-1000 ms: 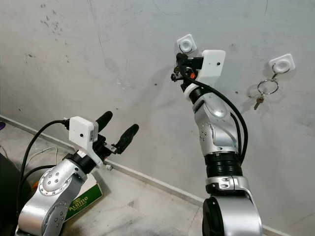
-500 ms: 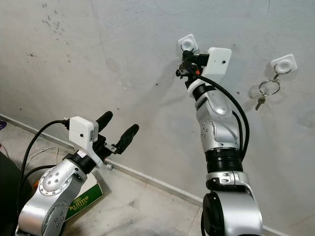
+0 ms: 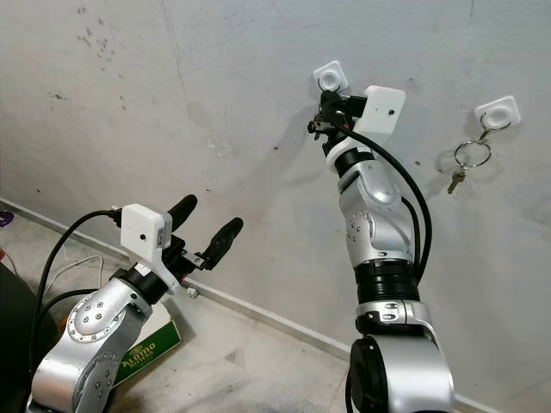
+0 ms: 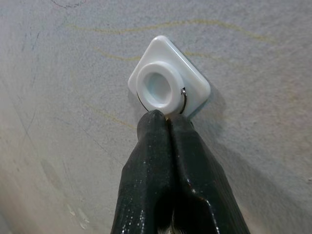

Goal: Hang keys on a hook

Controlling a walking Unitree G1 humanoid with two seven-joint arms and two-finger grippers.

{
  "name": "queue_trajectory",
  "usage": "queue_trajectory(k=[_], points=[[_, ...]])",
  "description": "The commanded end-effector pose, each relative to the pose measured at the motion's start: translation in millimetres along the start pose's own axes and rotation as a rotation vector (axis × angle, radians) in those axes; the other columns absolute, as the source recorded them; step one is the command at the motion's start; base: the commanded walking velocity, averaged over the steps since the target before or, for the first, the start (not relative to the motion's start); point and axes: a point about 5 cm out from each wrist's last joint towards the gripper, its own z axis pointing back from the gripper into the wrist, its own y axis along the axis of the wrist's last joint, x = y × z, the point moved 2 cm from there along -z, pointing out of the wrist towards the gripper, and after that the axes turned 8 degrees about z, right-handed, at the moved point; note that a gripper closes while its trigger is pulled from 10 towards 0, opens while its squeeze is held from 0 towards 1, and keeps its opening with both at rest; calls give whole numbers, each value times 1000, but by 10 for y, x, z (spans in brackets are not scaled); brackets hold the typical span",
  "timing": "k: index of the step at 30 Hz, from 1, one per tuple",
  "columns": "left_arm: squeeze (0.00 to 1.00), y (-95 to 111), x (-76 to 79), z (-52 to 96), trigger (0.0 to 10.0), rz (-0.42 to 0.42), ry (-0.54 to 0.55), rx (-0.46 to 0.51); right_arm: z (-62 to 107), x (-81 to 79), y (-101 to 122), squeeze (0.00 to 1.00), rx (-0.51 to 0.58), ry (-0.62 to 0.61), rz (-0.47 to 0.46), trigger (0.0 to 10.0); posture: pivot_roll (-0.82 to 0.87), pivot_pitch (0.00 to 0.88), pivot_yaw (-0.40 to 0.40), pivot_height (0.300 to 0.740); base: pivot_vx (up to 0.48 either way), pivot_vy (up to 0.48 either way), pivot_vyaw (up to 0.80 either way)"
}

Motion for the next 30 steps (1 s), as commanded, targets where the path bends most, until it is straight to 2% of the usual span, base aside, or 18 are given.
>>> queue_trajectory(k=[1, 12, 17, 18, 19, 20, 21, 30], points=[[0, 13, -5, 4, 10000, 0, 2, 1, 49, 137, -35, 0, -18, -71, 1, 10000, 118, 34, 21, 740, 0, 0, 0], [0, 13, -7, 4, 10000, 3, 2, 1, 63, 282, 24, 0, -2, -118, 81, 10000, 117, 28, 22, 740, 0, 0, 0], [0, 13, -11, 7, 10000, 3, 4, 1, 85, 315, 16, 0, -3, -129, 90, 10000, 118, 31, 24, 740, 0, 0, 0], [0, 12, -10, 8, 10000, 4, 3, 0, 92, 318, 11, 439, -3, -130, 90, 10000, 118, 31, 24, 740, 0, 0, 0], [0, 12, -9, 8, 10000, 4, 3, 0, 96, 321, 8, 776, -4, -132, 93, 10000, 118, 31, 24, 740, 0, 0, 0], [0, 12, -8, 7, 10000, 4, 3, 0, 97, 323, 7, 776, -5, -134, 95, 10000, 118, 31, 24, 740, 0, 0, 0], [0, 13, -7, 5, 10000, 4, 1, 0, 98, 318, 7, 1000, -4, -132, 93, 10000, 116, 31, 27, 740, 0, 0, 0], [0, 14, -4, -1, 10000, 5, -1, 0, 85, 313, 30, 1000, 7, -133, 108, 10000, 116, 31, 27, 740, 0, 0, 0]])
